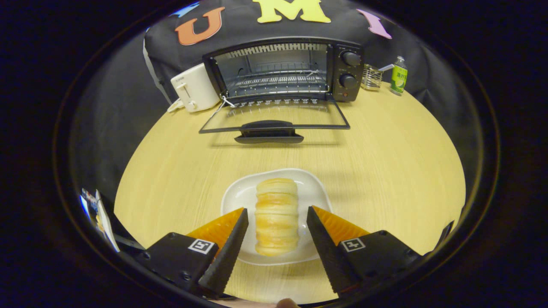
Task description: Open the toaster oven, put the food inside, and close the toaster oven door.
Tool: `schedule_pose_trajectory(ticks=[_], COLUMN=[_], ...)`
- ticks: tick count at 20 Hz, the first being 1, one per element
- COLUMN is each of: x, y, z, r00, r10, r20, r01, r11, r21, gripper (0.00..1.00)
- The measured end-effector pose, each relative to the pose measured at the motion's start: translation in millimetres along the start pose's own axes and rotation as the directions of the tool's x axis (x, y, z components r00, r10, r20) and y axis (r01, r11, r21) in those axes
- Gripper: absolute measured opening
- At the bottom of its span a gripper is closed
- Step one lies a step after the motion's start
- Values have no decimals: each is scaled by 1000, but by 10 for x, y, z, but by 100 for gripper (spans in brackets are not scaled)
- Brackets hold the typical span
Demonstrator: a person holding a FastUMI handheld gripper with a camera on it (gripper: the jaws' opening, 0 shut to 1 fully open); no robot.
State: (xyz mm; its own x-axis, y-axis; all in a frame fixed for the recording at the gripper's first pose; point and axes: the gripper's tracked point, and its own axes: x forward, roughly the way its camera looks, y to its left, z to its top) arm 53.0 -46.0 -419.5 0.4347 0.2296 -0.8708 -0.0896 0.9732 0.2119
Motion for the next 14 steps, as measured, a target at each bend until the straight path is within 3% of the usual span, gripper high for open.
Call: schedule_pose_trajectory(ticks=[3,7,10,14], x=[40,57,0,-273], y=[-9,-49,24,123], z=[-18,-33,-23,239], r00=[1000,999,1000,998], r10=[-14,-32,8,42], r20=[-7,-11,-9,49], r01=[14,33,-7,-48], r11=[1000,999,996,991], r21=[16,39,85,127], gripper=[83,61,44,39])
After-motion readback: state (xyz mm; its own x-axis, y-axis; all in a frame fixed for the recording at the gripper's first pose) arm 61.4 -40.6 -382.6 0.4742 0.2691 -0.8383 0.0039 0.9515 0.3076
